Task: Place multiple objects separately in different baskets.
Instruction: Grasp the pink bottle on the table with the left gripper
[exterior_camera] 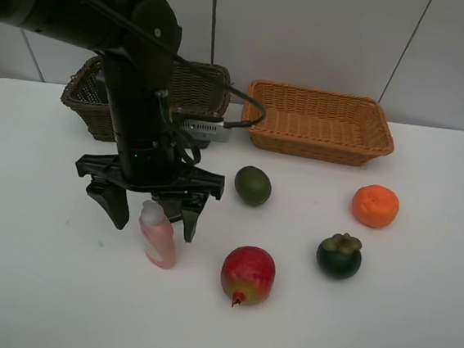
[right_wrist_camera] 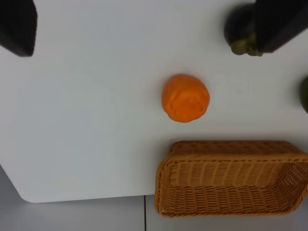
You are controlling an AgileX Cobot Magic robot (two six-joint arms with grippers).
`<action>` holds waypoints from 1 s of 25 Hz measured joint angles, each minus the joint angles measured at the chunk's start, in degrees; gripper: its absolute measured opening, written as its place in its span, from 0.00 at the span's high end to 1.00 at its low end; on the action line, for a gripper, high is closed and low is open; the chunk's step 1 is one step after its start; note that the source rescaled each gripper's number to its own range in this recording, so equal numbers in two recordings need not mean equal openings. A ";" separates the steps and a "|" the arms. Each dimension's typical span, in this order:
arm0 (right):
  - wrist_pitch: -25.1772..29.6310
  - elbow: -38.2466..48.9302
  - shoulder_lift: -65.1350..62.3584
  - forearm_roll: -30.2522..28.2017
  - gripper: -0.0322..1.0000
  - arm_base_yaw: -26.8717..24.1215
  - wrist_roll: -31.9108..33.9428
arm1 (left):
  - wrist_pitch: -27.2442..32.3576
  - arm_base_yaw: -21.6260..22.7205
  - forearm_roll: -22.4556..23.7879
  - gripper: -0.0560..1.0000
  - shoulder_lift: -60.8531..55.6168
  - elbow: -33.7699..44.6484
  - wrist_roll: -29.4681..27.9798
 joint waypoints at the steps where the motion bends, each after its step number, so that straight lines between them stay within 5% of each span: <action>1: 0.00 0.00 0.00 0.00 0.00 0.00 0.00 | -1.39 0.00 -0.05 0.00 0.00 0.56 -0.40; 11: 0.00 0.00 0.00 0.00 0.00 0.00 0.00 | -13.77 0.00 0.60 0.00 0.00 3.97 -1.24; 25: 0.00 0.00 0.00 0.00 0.00 0.00 0.00 | -10.22 0.00 0.34 0.00 3.83 4.13 -1.25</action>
